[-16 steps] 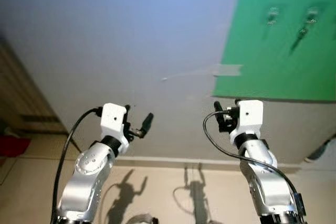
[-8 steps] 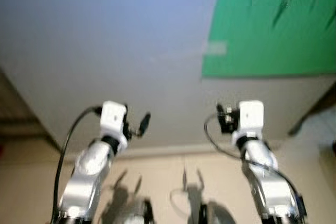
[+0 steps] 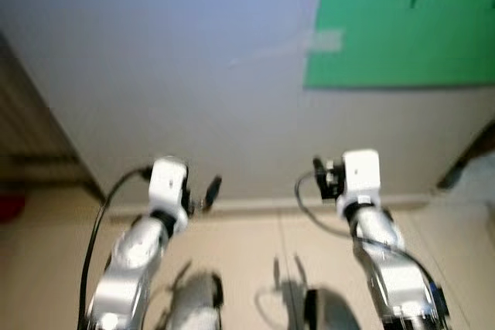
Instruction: Hang keys on a hook
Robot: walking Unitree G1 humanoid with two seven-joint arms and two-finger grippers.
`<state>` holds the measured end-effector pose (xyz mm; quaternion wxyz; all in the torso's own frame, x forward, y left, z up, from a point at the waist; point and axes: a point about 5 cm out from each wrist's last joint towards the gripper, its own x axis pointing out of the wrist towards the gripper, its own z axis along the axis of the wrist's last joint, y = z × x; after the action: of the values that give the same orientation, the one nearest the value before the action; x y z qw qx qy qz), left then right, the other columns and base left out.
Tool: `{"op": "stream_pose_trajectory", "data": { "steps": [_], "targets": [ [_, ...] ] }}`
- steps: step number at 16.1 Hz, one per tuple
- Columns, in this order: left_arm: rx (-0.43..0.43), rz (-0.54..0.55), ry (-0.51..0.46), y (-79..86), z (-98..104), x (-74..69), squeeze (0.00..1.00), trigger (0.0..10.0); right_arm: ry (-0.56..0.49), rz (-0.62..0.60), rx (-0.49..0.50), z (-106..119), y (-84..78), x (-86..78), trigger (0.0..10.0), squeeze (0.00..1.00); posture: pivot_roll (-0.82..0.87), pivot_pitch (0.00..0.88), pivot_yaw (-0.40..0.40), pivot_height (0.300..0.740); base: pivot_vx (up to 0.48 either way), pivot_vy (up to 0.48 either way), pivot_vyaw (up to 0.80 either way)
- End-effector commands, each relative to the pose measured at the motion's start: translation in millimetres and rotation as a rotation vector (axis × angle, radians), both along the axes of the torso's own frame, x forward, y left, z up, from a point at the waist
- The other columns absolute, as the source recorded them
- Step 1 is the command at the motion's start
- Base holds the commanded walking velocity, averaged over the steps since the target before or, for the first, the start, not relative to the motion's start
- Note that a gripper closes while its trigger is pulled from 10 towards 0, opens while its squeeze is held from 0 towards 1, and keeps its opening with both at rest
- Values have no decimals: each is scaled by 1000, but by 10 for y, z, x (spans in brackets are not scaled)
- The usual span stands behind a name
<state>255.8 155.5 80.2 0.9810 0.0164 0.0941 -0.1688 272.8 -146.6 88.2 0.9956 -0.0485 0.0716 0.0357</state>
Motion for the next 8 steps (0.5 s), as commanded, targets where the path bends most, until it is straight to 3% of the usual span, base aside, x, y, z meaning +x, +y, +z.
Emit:
{"op": "stream_pose_trajectory", "data": {
  "steps": [1,8],
  "targets": [
    [11,-2,-31,-6,70,36,0,10000,-22,-9,11,61,-7,34,10000,0,11,0,11,690,0,0,0],
    [10,-3,-30,-6,59,0,0,10000,-43,-29,21,94,-18,63,10000,0,16,0,4,739,0,0,0]
  ]
}}
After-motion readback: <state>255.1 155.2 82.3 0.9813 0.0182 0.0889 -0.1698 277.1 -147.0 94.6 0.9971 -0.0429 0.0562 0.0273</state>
